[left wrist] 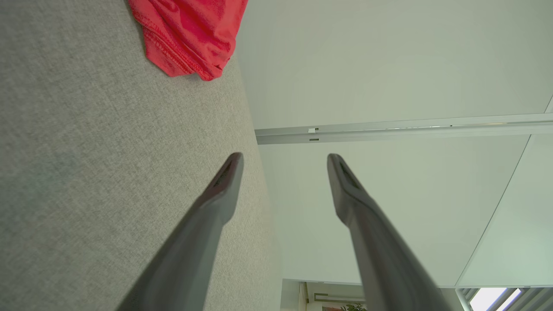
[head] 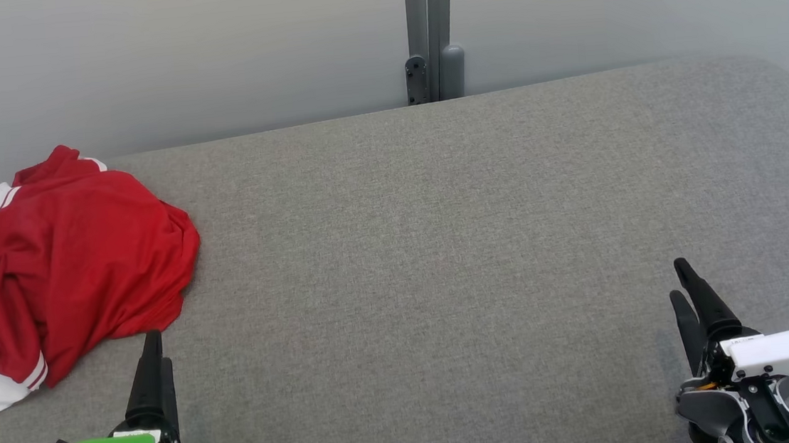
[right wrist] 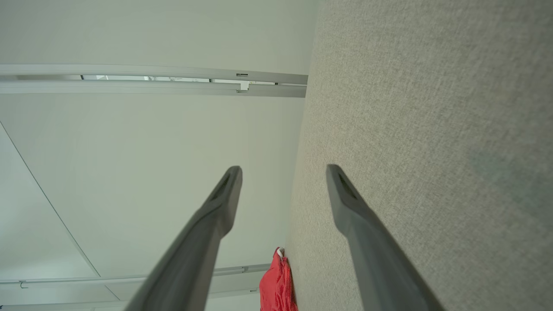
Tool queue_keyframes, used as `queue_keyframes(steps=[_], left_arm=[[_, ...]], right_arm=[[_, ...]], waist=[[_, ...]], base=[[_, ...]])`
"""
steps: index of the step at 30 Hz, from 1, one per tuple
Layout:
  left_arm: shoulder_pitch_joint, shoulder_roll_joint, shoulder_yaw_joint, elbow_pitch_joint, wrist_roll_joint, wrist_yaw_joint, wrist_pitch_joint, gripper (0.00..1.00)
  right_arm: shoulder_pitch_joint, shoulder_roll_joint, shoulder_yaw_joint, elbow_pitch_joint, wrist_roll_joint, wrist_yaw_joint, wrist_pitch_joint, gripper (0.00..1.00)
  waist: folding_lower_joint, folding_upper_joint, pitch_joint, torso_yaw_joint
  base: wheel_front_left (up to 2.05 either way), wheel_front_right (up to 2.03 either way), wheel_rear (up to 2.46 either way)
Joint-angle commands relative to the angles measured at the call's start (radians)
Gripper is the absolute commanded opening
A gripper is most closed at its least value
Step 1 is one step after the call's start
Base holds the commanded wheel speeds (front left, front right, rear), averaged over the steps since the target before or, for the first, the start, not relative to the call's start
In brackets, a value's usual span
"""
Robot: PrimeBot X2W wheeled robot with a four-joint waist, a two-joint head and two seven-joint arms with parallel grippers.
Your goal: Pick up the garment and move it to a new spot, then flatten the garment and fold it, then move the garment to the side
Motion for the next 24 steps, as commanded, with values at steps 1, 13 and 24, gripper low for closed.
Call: queue_keyframes(steps=[1, 13, 24], left_arm=[[-0.008, 0.006, -0.003, -0.019, 0.038, 0.001, -0.011, 1.00], [0.003, 0.007, -0.039, -0.027, 0.339, 0.020, -0.063, 1.00], [0.017, 0.008, -0.051, -0.035, 0.559, 0.039, -0.105, 1.00]], right_arm=[[-0.008, -0.008, 0.004, -0.029, -0.044, 0.000, -0.012, 1.00], [-0.003, -0.029, 0.049, -0.090, -0.369, 0.000, -0.064, 1.00], [0.001, -0.054, 0.076, -0.107, -0.620, 0.000, -0.105, 1.00]], waist=[[0.0000, 0.0000, 0.000, 0.000], [0.0000, 0.0000, 0.002, 0.001], [0.0000, 0.0000, 0.000, 0.002]], base=[[0.00, 0.00, 0.00], [0.00, 0.00, 0.00], [0.00, 0.00, 0.00]])
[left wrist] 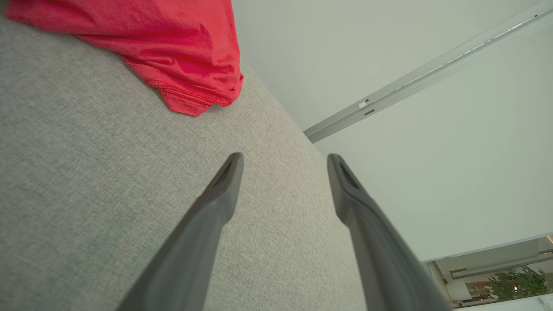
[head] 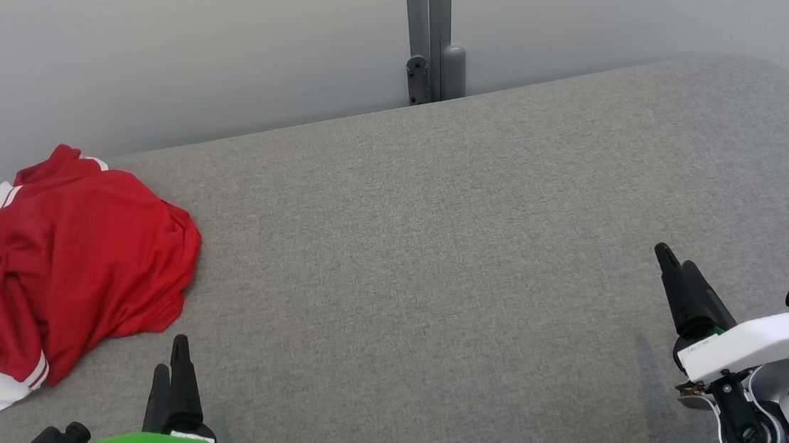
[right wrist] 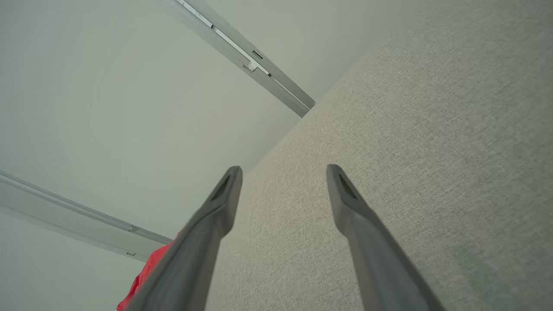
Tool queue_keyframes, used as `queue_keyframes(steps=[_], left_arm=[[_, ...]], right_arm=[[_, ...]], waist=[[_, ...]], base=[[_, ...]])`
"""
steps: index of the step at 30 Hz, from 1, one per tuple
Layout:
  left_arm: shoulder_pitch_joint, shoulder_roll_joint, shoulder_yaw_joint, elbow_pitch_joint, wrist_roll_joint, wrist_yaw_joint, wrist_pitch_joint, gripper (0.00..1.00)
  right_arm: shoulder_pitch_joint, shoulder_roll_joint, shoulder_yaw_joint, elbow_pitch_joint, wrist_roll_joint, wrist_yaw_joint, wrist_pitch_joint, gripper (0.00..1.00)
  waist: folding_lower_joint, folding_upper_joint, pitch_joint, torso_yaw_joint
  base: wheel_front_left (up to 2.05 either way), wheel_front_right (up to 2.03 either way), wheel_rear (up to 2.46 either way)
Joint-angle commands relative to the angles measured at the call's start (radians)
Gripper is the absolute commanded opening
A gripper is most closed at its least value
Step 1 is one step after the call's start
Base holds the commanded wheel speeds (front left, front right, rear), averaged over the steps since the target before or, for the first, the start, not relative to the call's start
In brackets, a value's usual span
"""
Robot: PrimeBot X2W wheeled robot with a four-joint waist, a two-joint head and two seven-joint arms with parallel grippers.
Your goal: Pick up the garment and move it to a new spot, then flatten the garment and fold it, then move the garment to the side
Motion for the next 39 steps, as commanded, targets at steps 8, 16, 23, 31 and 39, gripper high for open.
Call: queue_keyframes(steps=[8, 16, 23, 31, 39], left_arm=[[0.004, 0.008, -0.011, -0.013, 0.171, 0.004, -0.036, 1.00], [0.014, 0.009, -0.016, -0.013, 0.289, 0.005, -0.061, 1.00], [0.027, 0.011, -0.016, -0.009, 0.383, 0.007, -0.082, 1.00], [0.037, 0.013, -0.017, -0.005, 0.481, 0.010, -0.104, 1.00], [0.053, 0.018, -0.010, -0.006, 0.569, 0.011, -0.125, 1.00]], right_arm=[[-0.012, -0.026, 0.011, -0.012, -0.162, 0.000, -0.036, 1.00], [-0.005, -0.034, 0.019, -0.009, -0.276, 0.000, -0.061, 1.00], [0.003, -0.044, 0.018, -0.006, -0.362, 0.000, -0.083, 1.00], [0.013, -0.048, 0.014, -0.006, -0.457, 0.000, -0.104, 1.00], [0.023, -0.046, 0.003, -0.011, -0.543, 0.000, -0.126, 1.00]], waist=[[0.0000, 0.0000, -0.003, 0.001], [0.0000, 0.0000, -0.006, 0.003], [0.0000, 0.0000, -0.007, 0.004], [0.0000, 0.0000, -0.008, 0.006], [0.0000, 0.0000, -0.010, 0.006]], base=[[0.00, 0.00, 0.00], [0.00, 0.00, 0.00], [0.00, 0.00, 0.00], [0.00, 0.00, 0.00], [0.00, 0.00, 0.00]])
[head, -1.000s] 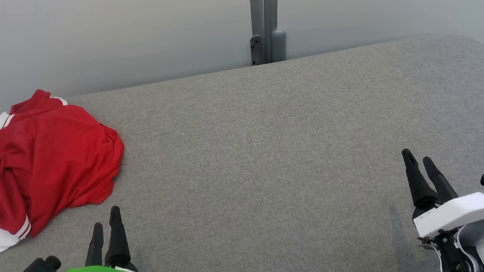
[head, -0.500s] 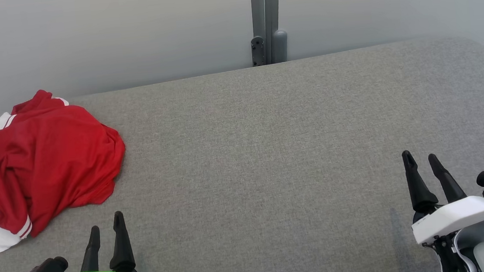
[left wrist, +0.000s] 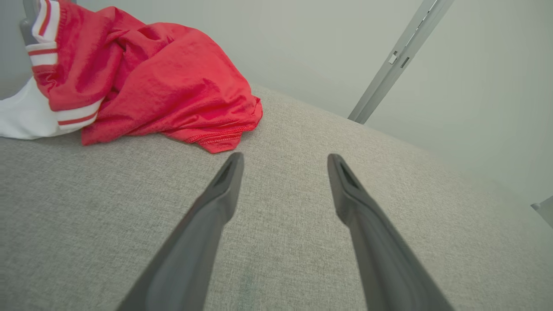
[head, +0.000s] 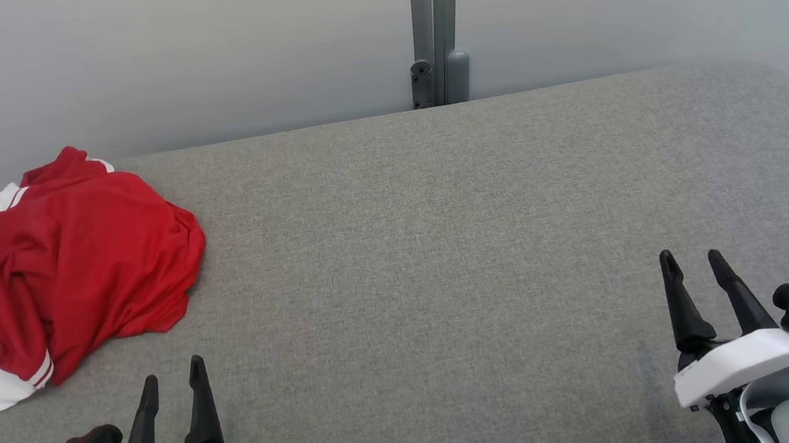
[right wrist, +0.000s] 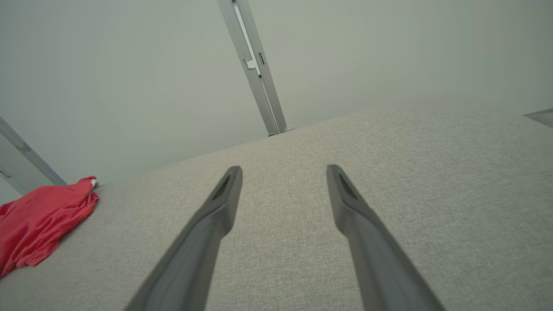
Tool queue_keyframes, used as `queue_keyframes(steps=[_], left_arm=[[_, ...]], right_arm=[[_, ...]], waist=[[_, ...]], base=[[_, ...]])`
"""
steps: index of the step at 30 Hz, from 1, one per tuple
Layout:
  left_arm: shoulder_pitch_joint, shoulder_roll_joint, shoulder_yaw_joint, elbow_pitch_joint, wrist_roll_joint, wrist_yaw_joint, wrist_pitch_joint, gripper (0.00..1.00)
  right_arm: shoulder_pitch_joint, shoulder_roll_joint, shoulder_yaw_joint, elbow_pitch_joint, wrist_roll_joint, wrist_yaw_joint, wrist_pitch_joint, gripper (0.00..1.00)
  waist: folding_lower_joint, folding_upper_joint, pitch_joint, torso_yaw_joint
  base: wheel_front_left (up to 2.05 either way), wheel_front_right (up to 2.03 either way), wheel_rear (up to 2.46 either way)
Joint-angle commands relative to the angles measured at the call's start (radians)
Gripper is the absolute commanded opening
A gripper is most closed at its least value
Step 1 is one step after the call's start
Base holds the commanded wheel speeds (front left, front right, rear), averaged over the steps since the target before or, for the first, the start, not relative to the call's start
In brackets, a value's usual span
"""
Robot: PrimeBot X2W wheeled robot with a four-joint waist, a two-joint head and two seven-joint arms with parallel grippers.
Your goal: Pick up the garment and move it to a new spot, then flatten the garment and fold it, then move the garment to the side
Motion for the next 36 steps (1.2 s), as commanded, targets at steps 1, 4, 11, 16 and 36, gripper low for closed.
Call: queue_keyframes(steps=[1, 4, 11, 16, 36], left_arm=[[0.006, 0.012, 0.005, -0.010, 0.033, 0.003, -0.012, 1.00], [0.013, 0.012, 0.008, -0.015, 0.063, 0.006, -0.019, 1.00], [0.026, 0.012, 0.010, -0.020, 0.128, 0.004, -0.036, 1.00], [0.033, 0.011, 0.009, -0.027, 0.173, 0.004, -0.046, 1.00], [0.049, 0.007, 0.008, -0.041, 0.335, 0.000, -0.087, 1.00]], right_arm=[[0.003, -0.006, -0.005, -0.013, -0.032, 0.000, -0.012, 1.00], [0.008, -0.005, -0.010, -0.014, -0.065, 0.000, -0.020, 1.00], [0.019, -0.004, -0.017, -0.015, -0.134, 0.000, -0.036, 1.00], [0.028, -0.001, -0.021, -0.017, -0.180, 0.000, -0.047, 1.00], [0.052, 0.006, -0.035, -0.012, -0.322, 0.001, -0.088, 1.00]], waist=[[0.0000, 0.0000, 0.000, -0.001], [0.0000, 0.0000, -0.001, -0.001], [0.0000, 0.0000, -0.002, -0.002], [0.0000, 0.0000, -0.004, -0.004], [0.0000, 0.0000, -0.006, -0.008]], base=[[0.00, 0.00, 0.00], [0.00, 0.00, 0.00], [0.00, 0.00, 0.00], [0.00, 0.00, 0.00], [0.00, 0.00, 0.00]])
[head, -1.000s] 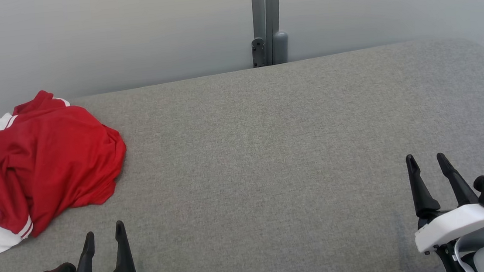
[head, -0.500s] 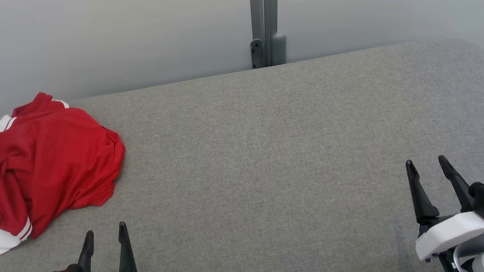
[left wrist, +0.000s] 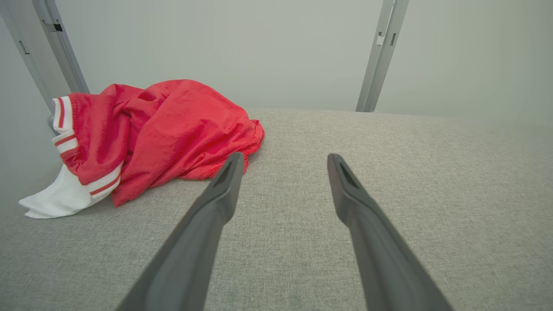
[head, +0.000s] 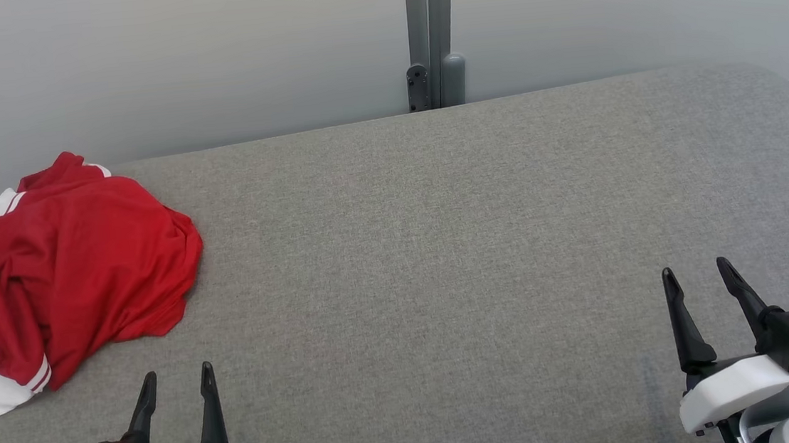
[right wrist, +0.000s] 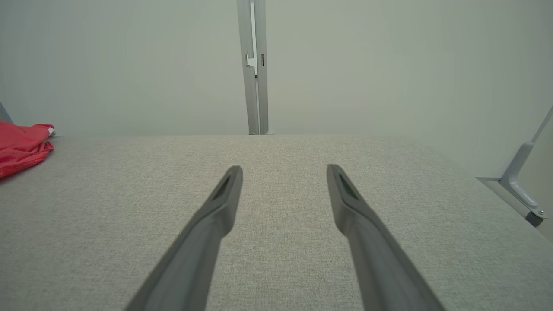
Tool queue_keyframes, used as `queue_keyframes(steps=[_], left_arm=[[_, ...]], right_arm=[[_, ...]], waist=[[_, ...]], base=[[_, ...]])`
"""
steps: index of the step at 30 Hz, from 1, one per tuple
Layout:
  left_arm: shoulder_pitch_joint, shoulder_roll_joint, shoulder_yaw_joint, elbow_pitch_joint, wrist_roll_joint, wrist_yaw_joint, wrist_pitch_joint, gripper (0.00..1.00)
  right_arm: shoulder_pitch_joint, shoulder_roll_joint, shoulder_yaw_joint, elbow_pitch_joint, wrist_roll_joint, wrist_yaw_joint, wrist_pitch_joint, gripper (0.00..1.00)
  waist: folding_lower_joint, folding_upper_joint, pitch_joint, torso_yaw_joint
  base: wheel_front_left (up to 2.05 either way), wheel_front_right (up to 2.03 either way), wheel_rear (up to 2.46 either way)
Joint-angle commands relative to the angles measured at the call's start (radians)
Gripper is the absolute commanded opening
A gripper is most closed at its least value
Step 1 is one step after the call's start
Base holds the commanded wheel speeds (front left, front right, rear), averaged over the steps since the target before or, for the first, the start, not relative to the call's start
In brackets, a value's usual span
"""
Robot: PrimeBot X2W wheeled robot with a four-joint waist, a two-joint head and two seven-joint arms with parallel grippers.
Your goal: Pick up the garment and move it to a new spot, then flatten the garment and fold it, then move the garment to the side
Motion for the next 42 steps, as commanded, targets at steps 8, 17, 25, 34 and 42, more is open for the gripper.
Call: queue_keyframes(steps=[8, 17, 25, 34, 42], left_arm=[[0.016, 0.003, 0.006, -0.001, 0.068, -0.004, -0.022, 1.00], [0.018, 0.002, 0.015, 0.010, 0.087, -0.012, -0.034, 1.00], [0.010, 0.001, 0.013, 0.019, 0.068, -0.014, -0.034, 1.00], [0.009, 0.002, 0.007, 0.027, 0.054, -0.001, -0.034, 1.00], [0.038, 0.002, 0.025, 0.034, 0.071, 0.000, -0.033, 1.00]], right_arm=[[0.017, -0.011, -0.011, 0.005, -0.057, 0.000, -0.022, 1.00], [0.023, -0.014, -0.011, 0.009, -0.085, 0.000, -0.034, 1.00], [0.029, -0.015, -0.011, 0.015, -0.077, 0.000, -0.034, 1.00], [0.045, 0.004, 0.038, 0.017, -0.068, 0.000, -0.034, 1.00], [0.056, 0.018, 0.098, 0.025, -0.060, 0.000, -0.034, 1.00]], waist=[[0.0000, 0.0000, -0.001, -0.001], [0.0000, 0.0000, -0.004, -0.005], [0.0000, 0.0000, -0.009, -0.006], [0.0000, 0.0000, -0.030, 0.099], [0.0000, 0.0000, -0.053, 0.349]], base=[[0.00, 0.00, 0.00], [0.00, 0.00, 0.00], [0.00, 0.00, 0.00], [0.00, 0.00, 0.00], [0.00, 0.00, 0.00]])
